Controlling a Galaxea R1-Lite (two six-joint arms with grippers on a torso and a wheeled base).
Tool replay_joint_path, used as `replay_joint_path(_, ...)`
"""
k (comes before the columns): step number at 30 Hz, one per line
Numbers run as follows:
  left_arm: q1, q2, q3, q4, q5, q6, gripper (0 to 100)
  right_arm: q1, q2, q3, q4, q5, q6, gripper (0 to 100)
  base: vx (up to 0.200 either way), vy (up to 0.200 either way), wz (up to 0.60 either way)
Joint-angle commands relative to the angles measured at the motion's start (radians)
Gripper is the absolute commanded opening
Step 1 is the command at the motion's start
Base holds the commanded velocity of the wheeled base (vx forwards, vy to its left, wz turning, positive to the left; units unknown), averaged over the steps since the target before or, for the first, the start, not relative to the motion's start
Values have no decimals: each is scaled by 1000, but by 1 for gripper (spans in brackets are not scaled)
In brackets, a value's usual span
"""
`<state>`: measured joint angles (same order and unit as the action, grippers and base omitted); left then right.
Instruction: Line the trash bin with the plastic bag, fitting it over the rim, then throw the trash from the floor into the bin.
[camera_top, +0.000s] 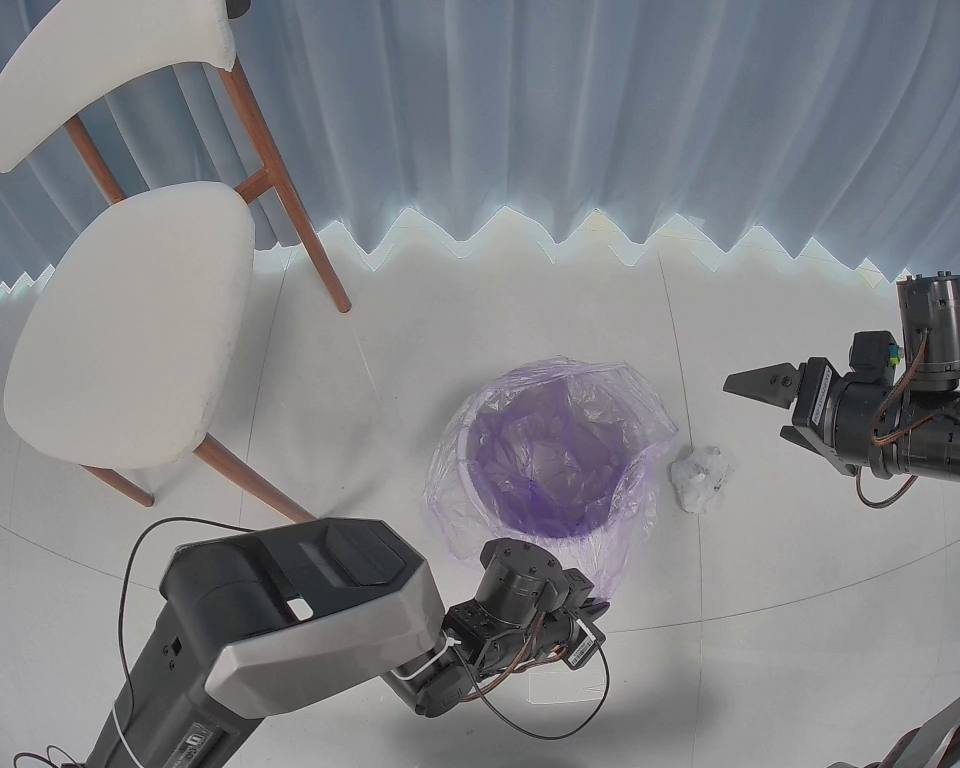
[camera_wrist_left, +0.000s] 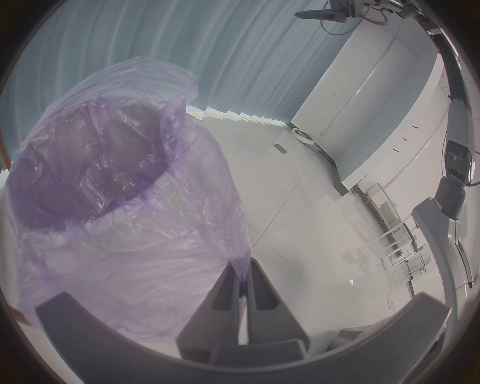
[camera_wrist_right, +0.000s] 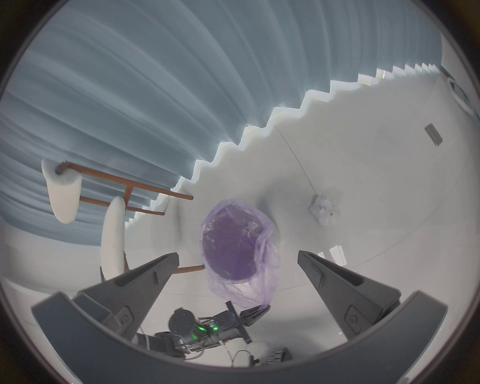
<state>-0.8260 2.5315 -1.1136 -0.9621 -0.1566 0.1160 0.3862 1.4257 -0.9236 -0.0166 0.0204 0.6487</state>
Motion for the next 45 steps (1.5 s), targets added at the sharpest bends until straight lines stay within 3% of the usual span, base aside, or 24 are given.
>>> replay_joint_path(1,-7,16,11,-18,14,-1,0,-21,44,-6,-3,1,-63,100,0,0,0)
replay_joint_path(2,-5,7,14,-21,15,-2,0,-21,53,-11,-14,1,-67,100,0,0,0)
replay_joint_path(3,-5,-2,15,-24,15,-2,100,-21,61,-12,-26,1,-67,100,0,0,0)
replay_joint_path(9,-5,-74,69,-60,14,-6,100,-23,82,-12,-79,1,-67,100,0,0,0)
replay_joint_path(18,-38,-350,324,-124,8,-62,100,-32,97,-9,-57,38,-57,100,0,0,0)
replay_joint_path(22,-30,-482,400,-121,8,-105,100,-12,148,-46,-51,102,48,100,0,0,0)
replay_joint_path(25,1,-547,420,-122,20,-174,100,33,196,-70,-57,115,106,100,0,0,0)
replay_joint_path(30,88,-582,456,-130,129,-294,100,95,320,-129,-63,113,112,100,0,0,0)
replay_joint_path(34,151,-585,508,-199,163,-381,100,123,421,-215,-65,113,112,100,0,0,0)
replay_joint_path(39,182,-594,545,-308,252,-394,100,129,539,-325,-54,110,112,100,0,0,0)
replay_joint_path(45,195,-674,603,-316,258,-424,100,131,628,-396,-43,87,95,100,0,0,0)
